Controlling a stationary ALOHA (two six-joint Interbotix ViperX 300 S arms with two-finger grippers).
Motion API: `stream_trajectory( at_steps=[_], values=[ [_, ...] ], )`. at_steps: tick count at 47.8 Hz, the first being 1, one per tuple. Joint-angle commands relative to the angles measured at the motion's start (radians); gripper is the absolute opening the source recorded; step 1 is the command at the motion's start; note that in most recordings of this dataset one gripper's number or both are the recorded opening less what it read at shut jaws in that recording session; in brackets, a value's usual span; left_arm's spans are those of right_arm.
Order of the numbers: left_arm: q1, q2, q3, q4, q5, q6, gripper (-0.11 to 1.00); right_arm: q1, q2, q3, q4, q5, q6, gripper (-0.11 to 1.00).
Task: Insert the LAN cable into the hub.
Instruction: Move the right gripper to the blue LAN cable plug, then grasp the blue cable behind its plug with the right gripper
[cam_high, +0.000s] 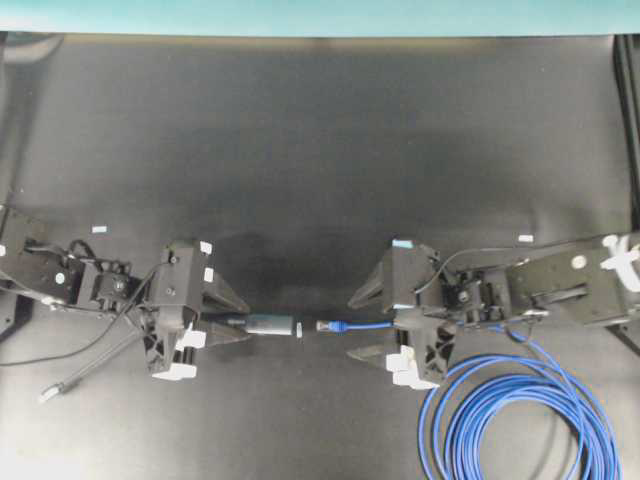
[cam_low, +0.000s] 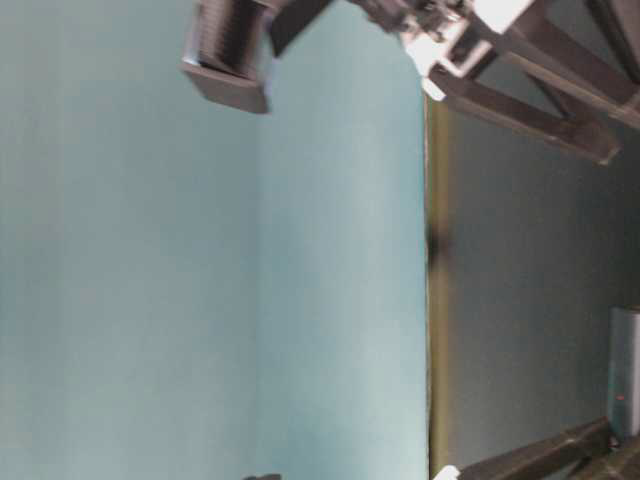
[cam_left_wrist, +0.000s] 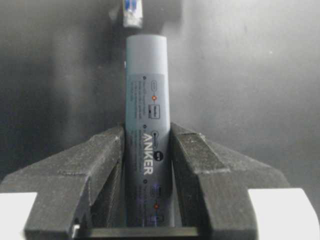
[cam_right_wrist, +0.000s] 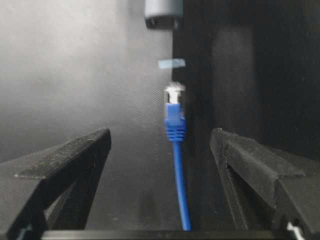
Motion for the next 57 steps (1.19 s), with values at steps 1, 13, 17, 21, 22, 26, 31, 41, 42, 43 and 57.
stream_trajectory(
  at_steps=[1,13,17,21,22,26,31,41,42,43,57],
  values=[
    [0.008,-0.025,-0.015,0.002,0.008,0.002,0.28,-0.011,0.026,-0.017,0.002,-0.020,0.006,0.78],
    [0.009,-0.025,-0.015,0.003,0.008,0.002,0.28,-0.023,0.100,-0.049,0.002,-0.052,0.006,0.77],
    [0.008,-0.025,-0.015,0.003,0.009,0.000,0.28,-0.018,0.120,-0.057,0.008,-0.051,0.008,0.77],
    [0.009,-0.026,-0.014,0.003,0.011,-0.003,0.28,-0.011,0.140,-0.057,0.014,-0.046,0.006,0.74],
    [0.009,-0.025,-0.014,0.002,0.009,-0.003,0.28,-0.009,0.144,-0.057,0.015,-0.043,0.006,0.73],
    [0.009,-0.026,-0.014,0.002,0.011,-0.003,0.28,0.000,0.153,-0.057,0.014,-0.029,0.008,0.63],
    [0.008,-0.026,-0.011,0.003,0.014,-0.003,0.28,0.014,0.153,-0.060,0.017,0.012,0.014,0.41],
    [0.009,-0.026,-0.018,0.003,0.029,-0.008,0.28,0.012,0.130,-0.066,0.018,0.040,0.064,0.13],
    [0.009,-0.028,-0.020,0.003,0.032,-0.008,0.28,0.011,0.123,-0.067,0.018,0.041,0.071,0.13],
    [0.009,-0.031,-0.023,0.003,0.037,-0.008,0.28,0.009,0.115,-0.069,0.018,0.046,0.075,0.13],
    [0.014,-0.037,-0.084,0.002,0.137,0.009,0.28,0.000,0.041,-0.132,0.014,0.161,0.086,0.13]
  ],
)
